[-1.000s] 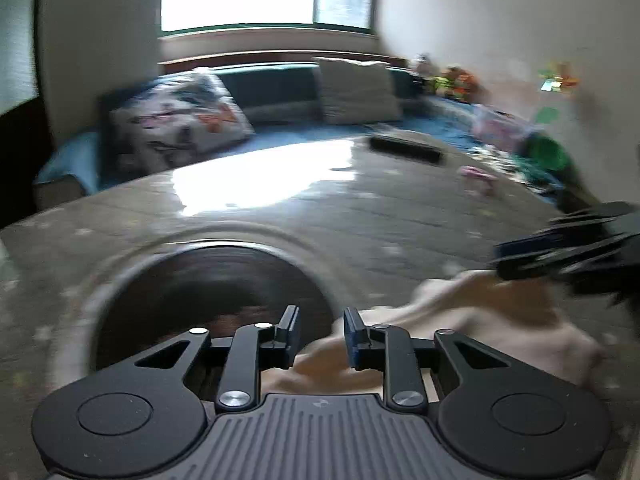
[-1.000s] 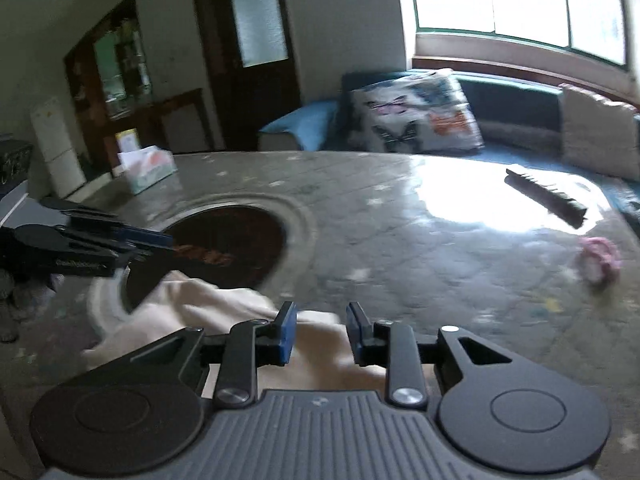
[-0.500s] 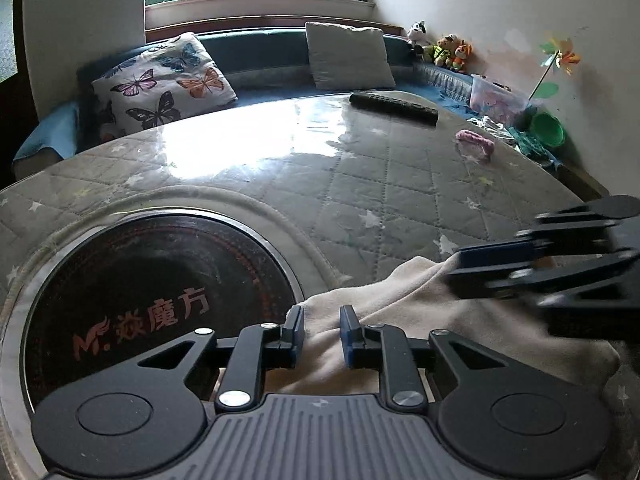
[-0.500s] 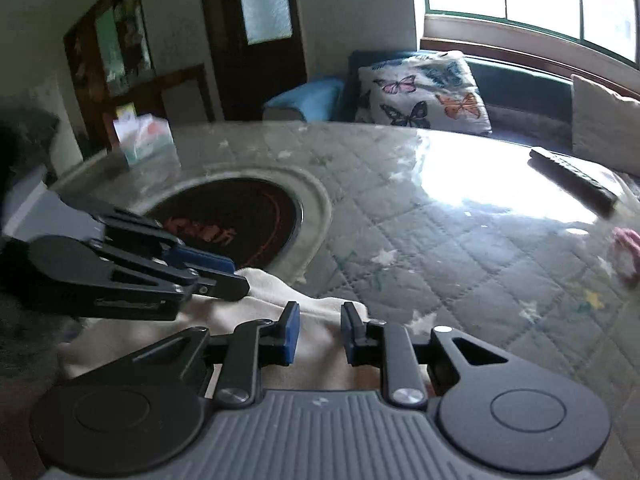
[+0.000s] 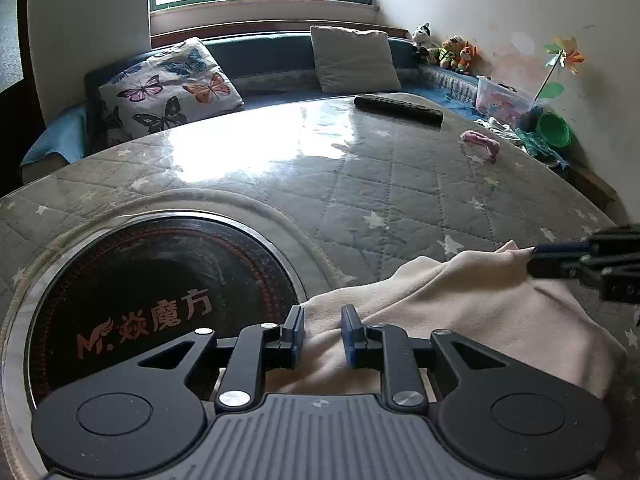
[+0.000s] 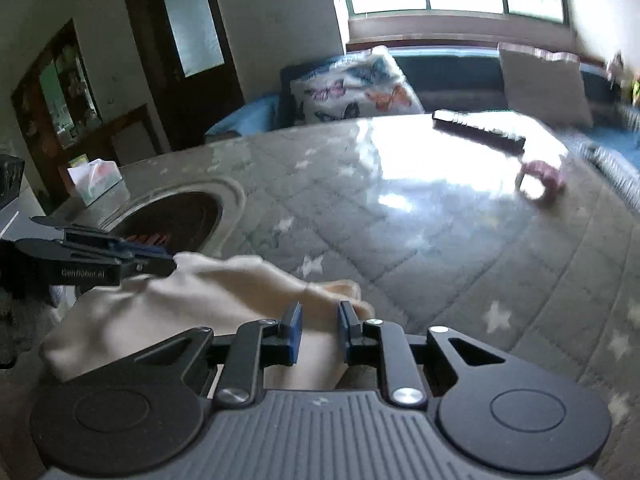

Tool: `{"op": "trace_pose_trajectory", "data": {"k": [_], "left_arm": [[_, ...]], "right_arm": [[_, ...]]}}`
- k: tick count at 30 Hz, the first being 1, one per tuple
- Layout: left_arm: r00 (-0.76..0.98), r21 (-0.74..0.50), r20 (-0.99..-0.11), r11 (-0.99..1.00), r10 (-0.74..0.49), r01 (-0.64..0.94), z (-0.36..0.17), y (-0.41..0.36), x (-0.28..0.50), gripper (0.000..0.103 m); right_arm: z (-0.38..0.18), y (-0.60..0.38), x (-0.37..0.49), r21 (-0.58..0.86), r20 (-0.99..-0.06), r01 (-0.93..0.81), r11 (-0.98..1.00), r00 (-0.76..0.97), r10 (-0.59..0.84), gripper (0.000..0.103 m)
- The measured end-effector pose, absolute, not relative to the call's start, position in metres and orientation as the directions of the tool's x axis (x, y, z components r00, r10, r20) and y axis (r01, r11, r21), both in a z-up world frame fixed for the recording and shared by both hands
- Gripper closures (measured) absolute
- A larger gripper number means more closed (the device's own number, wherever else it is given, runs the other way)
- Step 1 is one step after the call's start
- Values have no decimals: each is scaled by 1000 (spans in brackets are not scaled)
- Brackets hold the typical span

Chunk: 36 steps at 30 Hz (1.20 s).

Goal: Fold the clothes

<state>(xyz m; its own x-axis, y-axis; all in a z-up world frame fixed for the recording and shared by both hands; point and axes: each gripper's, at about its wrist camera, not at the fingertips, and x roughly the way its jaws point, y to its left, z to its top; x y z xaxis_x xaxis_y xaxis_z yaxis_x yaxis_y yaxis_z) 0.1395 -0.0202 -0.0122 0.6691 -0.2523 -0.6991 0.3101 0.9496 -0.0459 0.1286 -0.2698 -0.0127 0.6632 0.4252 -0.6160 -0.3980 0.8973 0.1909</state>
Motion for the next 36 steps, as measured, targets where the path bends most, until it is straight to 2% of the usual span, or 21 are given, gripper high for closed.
{"op": "trace_pose_trajectory", "data": {"k": [2, 6, 10, 15, 19, 25, 27, 31, 36], "left_arm": [[673, -43, -696, 951, -249, 307, -13, -20, 139, 80], [684, -43, -687, 953, -246, 300, -10, -17, 137, 79], [712, -37, -662, 959, -233, 280, 2, -10, 128, 80], [722, -47, -628, 940, -292, 339, 13, -17, 97, 81], [707, -57, -633, 929, -316, 364, 6, -19, 77, 81], [709, -65, -643, 944, -288, 325, -7, 3, 49, 81], [717, -64, -639, 948, -278, 310, -8, 11, 39, 81], [734, -43, -635, 959, -243, 280, -10, 23, 25, 81], [743, -35, -636, 970, -207, 240, -12, 35, 16, 79]], "right_arm": [[-9, -267, 128, 185, -604, -408, 894, 670, 431, 85], [-22, -258, 138, 170, -644, -413, 895, 640, 418, 86], [-11, -254, 130, 146, -624, -428, 892, 659, 419, 85], [-3, -236, 122, 119, -615, -483, 867, 650, 446, 80], [1, -220, 116, 103, -613, -529, 842, 633, 473, 80], [-7, -187, 99, 68, -642, -627, 776, 568, 515, 79], [-8, -178, 90, 60, -648, -656, 752, 547, 530, 75], [-11, -157, 65, 39, -649, -719, 694, 510, 565, 75], [-17, -130, 37, 10, -641, -792, 611, 464, 612, 69]]}}
